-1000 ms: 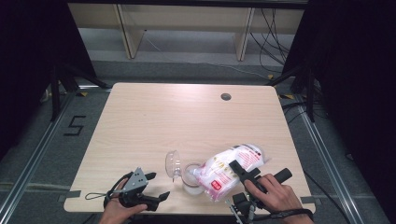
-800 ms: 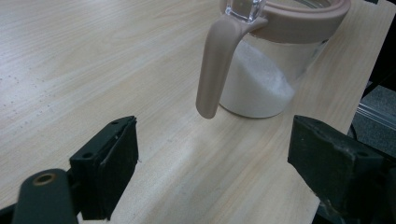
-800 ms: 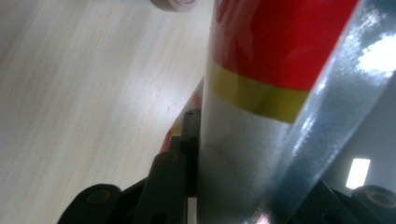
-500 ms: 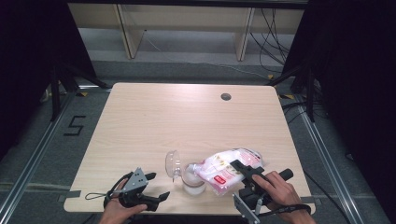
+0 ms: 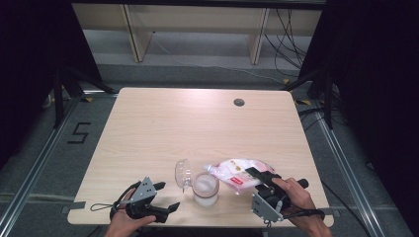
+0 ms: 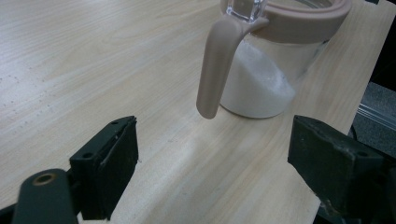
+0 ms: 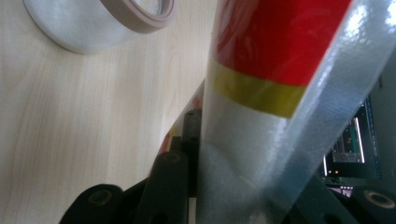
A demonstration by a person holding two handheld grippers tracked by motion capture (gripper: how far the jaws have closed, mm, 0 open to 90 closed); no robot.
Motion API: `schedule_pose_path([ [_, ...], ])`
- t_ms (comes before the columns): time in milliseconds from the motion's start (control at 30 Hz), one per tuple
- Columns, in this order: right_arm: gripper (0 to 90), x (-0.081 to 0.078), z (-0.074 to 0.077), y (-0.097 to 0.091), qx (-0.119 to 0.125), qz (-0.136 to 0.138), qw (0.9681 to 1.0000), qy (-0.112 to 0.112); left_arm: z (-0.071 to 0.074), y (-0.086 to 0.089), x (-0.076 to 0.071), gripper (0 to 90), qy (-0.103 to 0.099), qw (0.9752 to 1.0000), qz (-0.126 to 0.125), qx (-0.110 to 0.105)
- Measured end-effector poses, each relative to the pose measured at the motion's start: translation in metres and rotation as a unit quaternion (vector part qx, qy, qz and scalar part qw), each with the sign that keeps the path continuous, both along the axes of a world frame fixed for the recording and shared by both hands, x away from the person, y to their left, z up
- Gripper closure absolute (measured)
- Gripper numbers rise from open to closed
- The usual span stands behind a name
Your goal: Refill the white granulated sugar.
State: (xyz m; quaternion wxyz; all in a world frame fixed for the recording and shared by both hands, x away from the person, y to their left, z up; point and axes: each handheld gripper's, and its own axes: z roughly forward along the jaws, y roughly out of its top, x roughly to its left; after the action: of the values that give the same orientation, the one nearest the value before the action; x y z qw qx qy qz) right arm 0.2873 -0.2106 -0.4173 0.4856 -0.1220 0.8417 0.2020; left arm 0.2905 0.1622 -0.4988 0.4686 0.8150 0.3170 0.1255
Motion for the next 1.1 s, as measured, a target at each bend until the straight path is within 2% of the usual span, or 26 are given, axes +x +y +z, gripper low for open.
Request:
schedule_pose_path([
  [67,76.6,0.003,0.0,0.001,-0.008,0.012,0.9999,-0.008,0.001,-0.001,0.001,15.8,-0.004,0.9999,-0.003,-0.009],
  [133,76.7,0.005,-0.004,-0.001,0.02,-0.002,0.9997,0.011,0.002,0.001,0.0,15.8,-0.009,0.9999,-0.007,0.002],
  [200,76.7,0.008,-0.005,-0.002,0.022,0.0,0.9997,0.012,0.002,0.0,-0.001,15.9,0.0,1.0,0.001,-0.007],
  [233,76.7,0.01,-0.008,-0.003,0.041,-0.007,0.9989,0.023,0.001,0.0,0.0,15.8,-0.001,0.9999,-0.002,-0.01],
  [300,76.8,0.012,-0.007,-0.004,0.04,-0.002,0.999,0.022,0.002,-0.001,-0.001,15.8,-0.001,1.0,0.0,-0.007],
  [333,76.8,0.018,-0.011,-0.007,0.065,-0.008,0.9974,0.032,0.0,-0.002,-0.001,15.8,0.001,0.9998,0.003,-0.019],
  [367,76.9,0.019,-0.012,-0.008,0.074,-0.012,0.9965,0.038,0.001,-0.001,-0.001,15.9,-0.001,1.0,0.001,-0.003],
  [400,76.9,0.019,-0.012,-0.008,0.074,-0.012,0.9965,0.038,0.001,-0.002,-0.002,15.9,0.001,0.9999,0.003,-0.015],
  [433,77.0,0.024,-0.017,-0.01,0.102,-0.03,0.9926,0.059,0.001,-0.002,-0.001,15.9,-0.003,0.9999,0.002,-0.014],
  [467,77.1,0.026,-0.018,-0.01,0.101,-0.024,0.9929,0.058,0.001,-0.002,-0.001,15.9,-0.003,0.9999,0.002,-0.014],
  [500,77.2,0.028,-0.021,-0.011,0.117,-0.033,0.9904,0.066,0.001,-0.001,0.0,15.8,-0.005,0.9999,-0.006,-0.011],
  [533,77.2,0.029,-0.022,-0.011,0.124,-0.034,0.9888,0.076,-0.001,-0.004,-0.001,15.8,0.0,0.9998,0.004,-0.022],
  [567,77.3,0.03,-0.023,-0.012,0.134,-0.045,0.9866,0.083,0.0,-0.003,-0.001,15.9,0.0,0.9999,0.0,-0.013],
  [667,77.3,0.036,-0.025,-0.012,0.148,-0.037,0.9846,0.086,0.0,-0.004,0.0,15.9,0.002,0.9998,0.002,-0.019],
  [700,77.5,0.037,-0.028,-0.013,0.162,-0.051,0.9807,0.097,0.0,-0.003,0.0,15.9,0.003,0.9999,0.0,-0.011],
  [733,77.7,0.041,-0.028,-0.013,0.155,-0.046,0.9821,0.097,-0.003,-0.005,0.0,15.9,0.002,0.9998,-0.001,-0.02],
  [767,78.0,0.045,-0.031,-0.012,0.161,-0.05,0.9808,0.099,-0.002,-0.004,0.0,15.9,0.002,1.0,-0.006,-0.004],
  [800,78.0,0.045,-0.031,-0.012,0.161,-0.05,0.9808,0.099,-0.003,-0.005,0.0,15.9,0.003,1.0,-0.004,-0.008],
  [833,78.1,0.048,-0.033,-0.013,0.179,-0.062,0.9755,0.112,-0.002,-0.006,-0.001,15.9,0.003,0.9999,0.001,-0.014],
  [867,78.1,0.048,-0.033,-0.013,0.179,-0.062,0.9755,0.112,-0.002,-0.006,-0.001,15.9,0.003,0.9999,0.001,-0.014],
  [900,78.1,0.054,-0.034,-0.015,0.199,-0.064,0.9705,0.12,-0.002,-0.004,0.0,15.9,0.001,1.0,-0.004,-0.007],
  [933,78.1,0.054,-0.034,-0.015,0.199,-0.064,0.9705,0.12,-0.002,-0.004,0.0,15.9,0.001,1.0,-0.004,-0.007],
  [967,78.3,0.058,-0.034,-0.016,0.212,-0.066,0.9675,0.122,-0.002,-0.004,0.0,15.9,0.002,0.9999,0.001,-0.015],
  [1033,78.4,0.06,-0.034,-0.017,0.226,-0.067,0.9632,0.129,-0.001,-0.004,0.0,15.9,0.004,0.9999,0.001,-0.013],
  [1067,78.4,0.06,-0.034,-0.017,0.226,-0.067,0.9632,0.129,-0.001,-0.004,0.0,15.9,0.004,0.9999,0.001,-0.013],
  [1100,78.4,0.063,-0.036,-0.02,0.236,-0.067,0.96,0.135,-0.001,-0.004,-0.001,15.9,-0.001,1.0,-0.004,-0.008],
])
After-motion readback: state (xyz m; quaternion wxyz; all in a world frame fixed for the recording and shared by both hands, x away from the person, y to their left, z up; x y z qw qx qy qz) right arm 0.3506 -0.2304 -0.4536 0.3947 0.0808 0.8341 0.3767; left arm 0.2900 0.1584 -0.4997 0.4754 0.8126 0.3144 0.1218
